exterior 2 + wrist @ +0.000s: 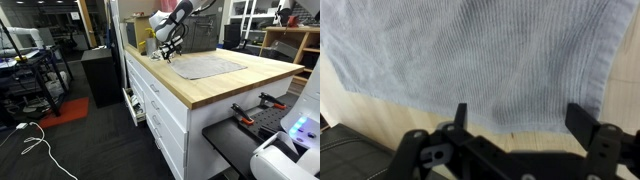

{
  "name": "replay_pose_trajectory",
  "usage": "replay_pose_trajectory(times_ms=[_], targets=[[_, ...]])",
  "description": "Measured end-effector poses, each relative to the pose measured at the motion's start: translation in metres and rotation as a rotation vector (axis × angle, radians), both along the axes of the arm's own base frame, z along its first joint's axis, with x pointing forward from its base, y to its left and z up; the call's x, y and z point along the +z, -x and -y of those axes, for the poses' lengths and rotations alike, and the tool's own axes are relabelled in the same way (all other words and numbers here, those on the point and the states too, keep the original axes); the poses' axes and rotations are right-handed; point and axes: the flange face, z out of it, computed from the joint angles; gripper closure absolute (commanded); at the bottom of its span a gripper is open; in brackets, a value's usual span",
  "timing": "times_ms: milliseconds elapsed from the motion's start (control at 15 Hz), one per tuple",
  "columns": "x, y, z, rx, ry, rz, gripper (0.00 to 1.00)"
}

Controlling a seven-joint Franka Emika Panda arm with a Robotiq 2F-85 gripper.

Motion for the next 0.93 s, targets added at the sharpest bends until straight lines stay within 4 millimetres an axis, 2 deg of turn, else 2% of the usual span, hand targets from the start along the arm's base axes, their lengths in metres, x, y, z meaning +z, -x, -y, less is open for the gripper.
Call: replay_pose_trajectory(times_ms=[200, 533, 733, 933], targets=[[0.001, 0.001, -0.009, -0.038, -0.072, -0.034, 0.00], [0.030, -0.006, -0.028, -0.082, -0.209, -0.023, 0.00], [0.041, -0.012, -0.025, -0.112, -0.265, -0.016, 0.00], [0.036, -0.019, -0.016, -0.135, -0.325, -0.034, 0.00]])
